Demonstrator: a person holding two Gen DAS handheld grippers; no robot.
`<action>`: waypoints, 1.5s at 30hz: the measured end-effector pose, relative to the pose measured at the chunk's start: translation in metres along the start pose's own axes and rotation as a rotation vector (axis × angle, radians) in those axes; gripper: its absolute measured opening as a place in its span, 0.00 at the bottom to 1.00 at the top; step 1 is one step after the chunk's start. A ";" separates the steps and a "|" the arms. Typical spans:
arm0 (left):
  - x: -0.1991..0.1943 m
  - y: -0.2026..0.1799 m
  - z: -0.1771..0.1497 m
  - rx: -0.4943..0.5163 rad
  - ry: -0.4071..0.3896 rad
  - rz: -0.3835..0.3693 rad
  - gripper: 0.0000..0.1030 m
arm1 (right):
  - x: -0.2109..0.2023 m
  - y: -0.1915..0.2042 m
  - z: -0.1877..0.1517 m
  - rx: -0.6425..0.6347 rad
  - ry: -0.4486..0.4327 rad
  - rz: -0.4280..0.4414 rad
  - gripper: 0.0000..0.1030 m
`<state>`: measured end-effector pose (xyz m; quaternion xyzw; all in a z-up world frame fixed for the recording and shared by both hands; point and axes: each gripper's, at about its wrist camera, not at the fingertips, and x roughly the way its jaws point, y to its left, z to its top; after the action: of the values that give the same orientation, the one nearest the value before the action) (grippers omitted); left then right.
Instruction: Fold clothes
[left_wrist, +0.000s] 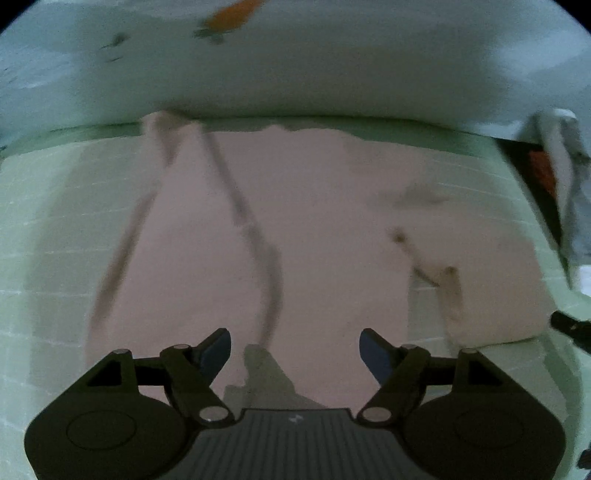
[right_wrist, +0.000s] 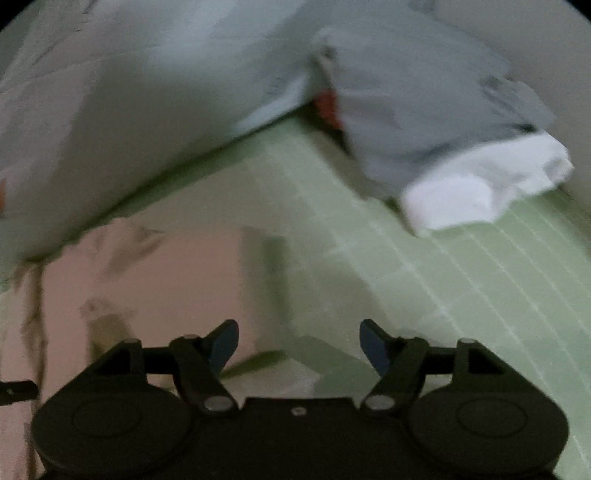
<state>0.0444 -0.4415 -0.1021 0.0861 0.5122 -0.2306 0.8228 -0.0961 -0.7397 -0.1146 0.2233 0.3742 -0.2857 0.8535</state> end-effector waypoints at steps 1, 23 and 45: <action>0.002 -0.010 0.003 0.019 0.002 -0.011 0.75 | 0.004 -0.001 -0.002 0.006 0.003 -0.011 0.71; 0.010 -0.063 0.048 0.177 -0.104 -0.073 0.02 | 0.013 -0.009 -0.011 -0.013 0.008 -0.090 0.71; -0.030 0.301 0.109 -0.326 -0.326 0.184 0.02 | -0.023 0.133 -0.049 -0.289 0.046 -0.191 0.71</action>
<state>0.2621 -0.2094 -0.0542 -0.0398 0.3933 -0.0800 0.9151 -0.0469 -0.6054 -0.1047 0.0683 0.4505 -0.3037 0.8368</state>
